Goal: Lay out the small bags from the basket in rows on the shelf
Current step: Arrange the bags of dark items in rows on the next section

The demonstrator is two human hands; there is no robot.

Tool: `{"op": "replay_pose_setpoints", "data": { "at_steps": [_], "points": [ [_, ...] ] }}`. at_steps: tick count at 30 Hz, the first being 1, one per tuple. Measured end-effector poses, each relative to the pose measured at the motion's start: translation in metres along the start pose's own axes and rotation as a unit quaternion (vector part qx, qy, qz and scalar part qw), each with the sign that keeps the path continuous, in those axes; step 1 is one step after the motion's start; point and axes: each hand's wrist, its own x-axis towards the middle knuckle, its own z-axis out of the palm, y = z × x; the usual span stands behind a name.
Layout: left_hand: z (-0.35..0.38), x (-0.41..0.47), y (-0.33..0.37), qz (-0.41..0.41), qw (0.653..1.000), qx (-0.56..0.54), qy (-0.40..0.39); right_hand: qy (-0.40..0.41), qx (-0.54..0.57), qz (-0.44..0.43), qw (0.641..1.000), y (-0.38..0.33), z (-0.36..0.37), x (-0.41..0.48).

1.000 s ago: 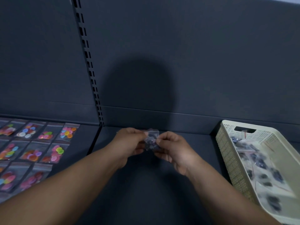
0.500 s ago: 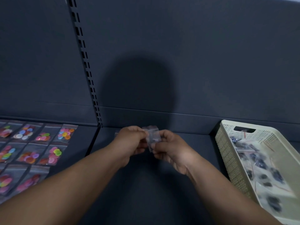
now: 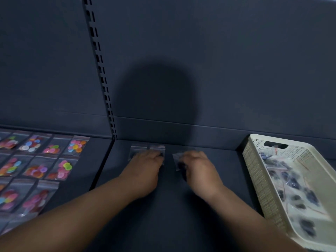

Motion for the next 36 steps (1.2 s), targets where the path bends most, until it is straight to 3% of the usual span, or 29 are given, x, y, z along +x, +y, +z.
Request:
{"op": "replay_pose_setpoints", "data": {
  "at_steps": [5, 11, 23, 28, 36],
  "points": [
    [0.004, -0.004, -0.002, 0.005, 0.997, 0.038, -0.067, -0.038, 0.013, -0.037, 0.999, 0.001, 0.01, -0.005],
    [0.004, -0.005, -0.005, 0.011, 0.996, 0.039, -0.074, -0.07, -0.033, -0.037, 0.996, -0.007, 0.01, 0.003],
    [-0.001, -0.005, -0.005, 0.01, 0.997, 0.016, -0.078, -0.084, -0.023, -0.034, 0.996, -0.007, 0.007, 0.004],
    [-0.002, -0.006, -0.006, 0.01, 0.997, 0.015, -0.077, -0.162, -0.04, -0.014, 0.986, -0.014, 0.006, 0.006],
    [-0.003, -0.006, -0.005, 0.009, 0.997, 0.017, -0.08, -0.183, -0.048, -0.009, 0.982, -0.017, 0.005, 0.008]
  ]
}}
